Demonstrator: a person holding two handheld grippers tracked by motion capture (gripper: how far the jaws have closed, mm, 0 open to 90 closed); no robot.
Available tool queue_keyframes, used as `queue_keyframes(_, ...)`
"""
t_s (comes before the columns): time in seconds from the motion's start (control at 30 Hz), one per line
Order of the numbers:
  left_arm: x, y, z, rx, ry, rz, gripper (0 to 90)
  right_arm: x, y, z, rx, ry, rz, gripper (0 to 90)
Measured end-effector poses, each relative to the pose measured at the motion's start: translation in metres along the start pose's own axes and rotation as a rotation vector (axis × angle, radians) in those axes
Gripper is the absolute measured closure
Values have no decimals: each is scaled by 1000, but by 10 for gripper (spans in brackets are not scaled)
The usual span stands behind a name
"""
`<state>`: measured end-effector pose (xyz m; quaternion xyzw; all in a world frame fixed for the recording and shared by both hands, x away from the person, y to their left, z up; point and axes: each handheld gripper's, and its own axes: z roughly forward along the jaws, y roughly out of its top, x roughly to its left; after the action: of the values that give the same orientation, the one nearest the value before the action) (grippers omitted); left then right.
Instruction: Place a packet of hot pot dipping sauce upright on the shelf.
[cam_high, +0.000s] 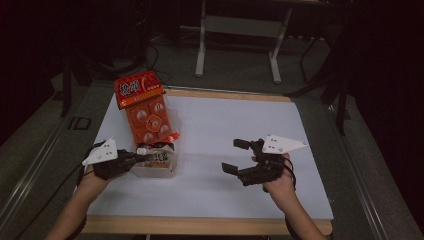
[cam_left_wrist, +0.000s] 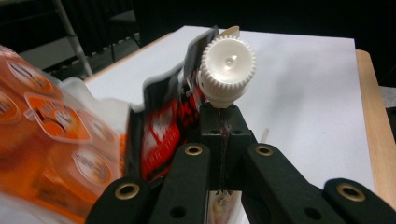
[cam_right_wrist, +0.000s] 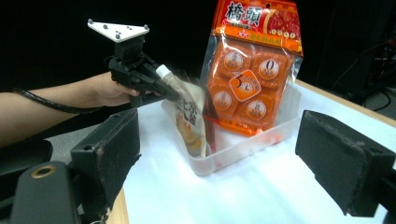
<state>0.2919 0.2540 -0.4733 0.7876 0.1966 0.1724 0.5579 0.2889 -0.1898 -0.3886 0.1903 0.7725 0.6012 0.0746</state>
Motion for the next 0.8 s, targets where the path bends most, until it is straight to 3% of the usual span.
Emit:
queue_keyframes(0.13, 2, -8, -5, -18, 1, -42, 888, 0, -7, -3, 11, 6, 18, 138)
queue_keyframes(0.2, 1, -9, -7, -28, 9, -54, 843, 1, -11, -4, 19, 5, 22, 138)
queue_keyframes(0.3, -3, -4, -12, -57, 32, -66, 638, 2, -16, -7, 31, 2, 23, 138)
queue_keyframes(0.37, -8, 3, -15, -61, 52, -63, 452, 3, -18, -8, 34, 2, 25, 138)
queue_keyframes(0.53, -22, 17, -18, -96, 84, -61, 151, 3, -23, -13, 34, 2, 38, 140)
queue_keyframes(0.57, -22, 17, -18, -96, 84, -61, 151, 4, -25, -13, 35, 2, 40, 140)
queue_keyframes(0.6, -35, 29, -18, -121, 94, -37, 103, 5, -29, -14, 47, 0, 41, 140)
queue_keyframes(0.63, -40, 32, -17, -128, 90, -35, 63, 5, -31, -15, 47, 0, 46, 140)
queue_keyframes(0.77, -55, 39, -11, -156, 80, -19, 38, 6, -40, -17, 62, -4, 55, 140)
queue_keyframes(0.8, -65, 42, -5, -154, 52, -10, 32, 6, -43, -17, 68, -3, 61, 140)
